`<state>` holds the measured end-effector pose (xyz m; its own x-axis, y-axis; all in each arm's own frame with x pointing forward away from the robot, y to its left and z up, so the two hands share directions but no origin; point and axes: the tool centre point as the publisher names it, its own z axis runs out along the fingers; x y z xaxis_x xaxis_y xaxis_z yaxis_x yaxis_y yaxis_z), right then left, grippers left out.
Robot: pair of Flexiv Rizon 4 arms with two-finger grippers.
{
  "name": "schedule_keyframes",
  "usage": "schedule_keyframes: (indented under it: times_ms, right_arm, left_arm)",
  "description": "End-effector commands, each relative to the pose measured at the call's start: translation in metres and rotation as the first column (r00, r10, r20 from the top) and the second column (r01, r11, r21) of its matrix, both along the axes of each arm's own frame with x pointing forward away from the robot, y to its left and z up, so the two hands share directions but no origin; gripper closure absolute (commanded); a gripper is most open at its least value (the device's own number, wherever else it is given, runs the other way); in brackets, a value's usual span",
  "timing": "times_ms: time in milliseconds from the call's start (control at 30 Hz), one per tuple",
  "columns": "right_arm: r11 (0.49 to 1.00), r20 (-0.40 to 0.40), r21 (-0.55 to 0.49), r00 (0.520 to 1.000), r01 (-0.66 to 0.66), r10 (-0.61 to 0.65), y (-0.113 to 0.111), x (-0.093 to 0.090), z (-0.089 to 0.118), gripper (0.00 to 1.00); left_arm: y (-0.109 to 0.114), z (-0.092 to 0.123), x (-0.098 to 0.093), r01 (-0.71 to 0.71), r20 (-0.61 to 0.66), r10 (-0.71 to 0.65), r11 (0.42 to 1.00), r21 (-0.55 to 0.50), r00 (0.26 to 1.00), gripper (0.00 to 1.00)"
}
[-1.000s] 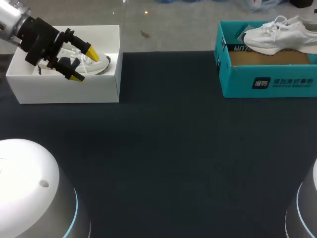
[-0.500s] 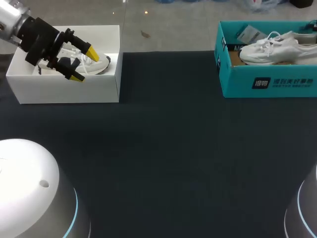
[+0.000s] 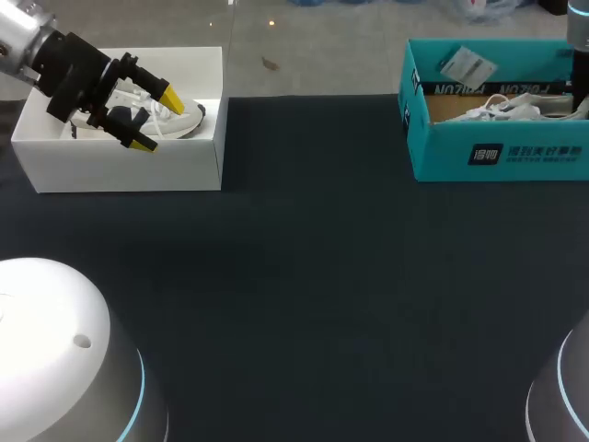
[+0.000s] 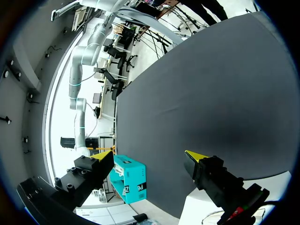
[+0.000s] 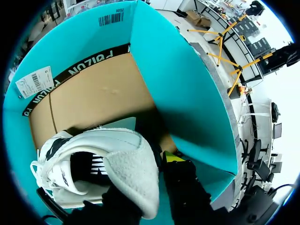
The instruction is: Take the shoe out of the shoebox, open the shoe tongue, remove and reinsert the insole, then place the shoe into the shoebox
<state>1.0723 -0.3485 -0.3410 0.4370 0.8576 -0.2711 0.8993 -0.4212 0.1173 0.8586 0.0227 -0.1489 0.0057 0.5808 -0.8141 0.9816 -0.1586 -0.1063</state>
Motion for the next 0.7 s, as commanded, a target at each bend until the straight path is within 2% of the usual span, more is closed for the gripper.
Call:
schedule_keyframes:
  times_ms: [33, 267, 567, 633, 700]
  right_arm:
    - [1.000, -0.013, -0.001, 1.000, 0.014, -0.014, 0.000, 0.008, -0.014, 1.00]
    - [0.997, -0.037, -0.003, 0.997, 0.073, -0.073, -0.008, 0.009, -0.034, 1.00]
    - [0.996, -0.058, 0.000, 0.995, 0.087, -0.087, -0.011, 0.007, -0.039, 1.00]
    - [0.996, -0.061, 0.002, 0.994, 0.093, -0.092, -0.011, 0.005, -0.039, 0.65]
    - [0.995, -0.064, 0.003, 0.993, 0.097, -0.096, -0.013, 0.003, -0.039, 0.46]
  left_arm:
    - [0.000, 0.001, 0.000, 0.001, 0.000, -0.001, 1.000, 0.004, 1.000, 0.00]
    - [0.000, 0.001, 0.000, 0.001, 0.000, -0.001, 1.000, 0.004, 1.000, 0.00]
    - [0.000, 0.001, 0.000, 0.001, 0.000, -0.001, 1.000, 0.004, 1.000, 0.00]
    - [0.000, 0.001, 0.000, 0.001, 0.000, -0.001, 1.000, 0.004, 1.000, 0.00]
    - [0.000, 0.001, 0.000, 0.001, 0.000, -0.001, 1.000, 0.004, 1.000, 0.00]
